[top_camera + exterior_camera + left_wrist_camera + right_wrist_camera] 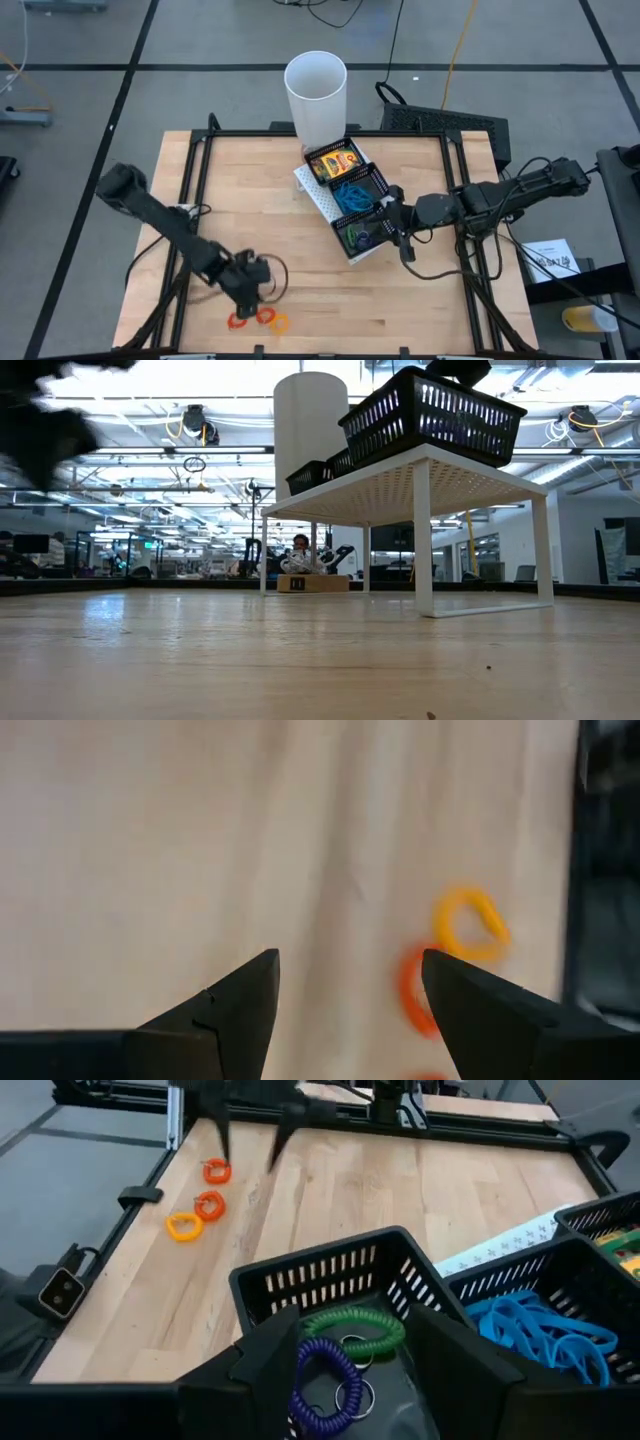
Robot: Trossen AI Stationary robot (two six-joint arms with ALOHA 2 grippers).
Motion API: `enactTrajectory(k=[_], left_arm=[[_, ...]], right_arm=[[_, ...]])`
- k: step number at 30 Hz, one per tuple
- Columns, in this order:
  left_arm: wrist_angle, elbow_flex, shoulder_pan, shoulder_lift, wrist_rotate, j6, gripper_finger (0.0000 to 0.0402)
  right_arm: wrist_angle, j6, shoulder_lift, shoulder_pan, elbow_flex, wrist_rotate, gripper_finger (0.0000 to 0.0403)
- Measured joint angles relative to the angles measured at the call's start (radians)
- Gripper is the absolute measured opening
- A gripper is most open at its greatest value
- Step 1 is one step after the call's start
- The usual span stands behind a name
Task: Pick & Place Office Desk Supplies
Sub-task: Put the orange spring rubberband into the bottom black bin on the shelf
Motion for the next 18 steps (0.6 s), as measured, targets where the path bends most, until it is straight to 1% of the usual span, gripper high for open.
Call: enactTrajectory(k=[5, 6, 13, 15, 18], left_arm=[[-0.004, 0.003, -0.062, 0.155, 0.258, -0.151, 0.0255], [-0.004, 0.003, -0.073, 0.179, 0.29, -0.177, 0.0255], [-0.028, 0.008, -0.152, 0.308, 0.341, -0.297, 0.0255], [-0.043, 0.01, -0.164, 0.322, 0.36, -0.336, 0.0255], [-0.047, 0.01, -0.18, 0.323, 0.355, -0.371, 0.0255]], right_arm=[[0.004, -0.046, -0.019, 0.015, 0.0, 0.001, 0.0176], [0.008, -0.048, -0.022, 0.017, 0.0, 0.001, 0.0176], [0.016, -0.068, -0.031, 0.017, 0.0, 0.001, 0.0176], [0.016, -0.074, -0.032, 0.017, 0.0, 0.001, 0.0175], [0.016, -0.085, -0.032, 0.017, 0.0, 0.001, 0.0172]])
